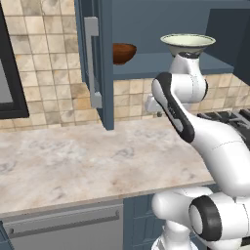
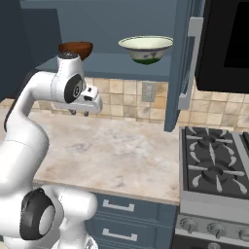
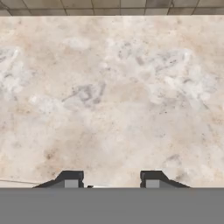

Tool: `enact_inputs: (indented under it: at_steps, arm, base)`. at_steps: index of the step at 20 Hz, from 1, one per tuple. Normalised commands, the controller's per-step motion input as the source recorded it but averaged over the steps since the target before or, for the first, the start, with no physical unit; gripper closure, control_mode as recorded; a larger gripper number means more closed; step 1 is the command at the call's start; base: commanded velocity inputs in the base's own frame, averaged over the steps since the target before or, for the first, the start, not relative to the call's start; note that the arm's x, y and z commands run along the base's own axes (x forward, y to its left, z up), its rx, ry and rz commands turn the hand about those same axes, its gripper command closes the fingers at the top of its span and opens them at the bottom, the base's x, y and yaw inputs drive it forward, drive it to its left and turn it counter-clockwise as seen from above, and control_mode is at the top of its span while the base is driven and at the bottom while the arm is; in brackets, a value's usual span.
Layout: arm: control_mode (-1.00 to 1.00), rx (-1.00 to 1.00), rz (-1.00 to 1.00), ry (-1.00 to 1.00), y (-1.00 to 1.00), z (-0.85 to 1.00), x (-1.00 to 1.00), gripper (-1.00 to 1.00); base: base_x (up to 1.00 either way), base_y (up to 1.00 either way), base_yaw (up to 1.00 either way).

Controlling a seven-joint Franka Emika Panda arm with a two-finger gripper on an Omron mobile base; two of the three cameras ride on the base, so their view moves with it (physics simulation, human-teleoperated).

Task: Take the smaller bowl and place it next to the appetizer plate on the dining counter , and place the larger bowl next to the plate with cooked food.

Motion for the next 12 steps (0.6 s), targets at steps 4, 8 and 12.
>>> enact_inputs:
  at_steps: [4, 8, 12]
  arm:
    - [-1.00, 0.00, 0.00, -0.06, -0.01, 0.00, -0.33, -1.00]
    - [-1.00, 0.02, -0.18, -0.16, -0.06, 0.07, -0.78, -1.00]
    - [-1.00, 0.14, -0.32, -0.18, -0.17, 0.57, -0.48, -1.00]
  base:
    - [0.00, 0.00, 0.00]
    - [0.00, 0.00, 0.00]
    - [0.00, 0.00, 0.00]
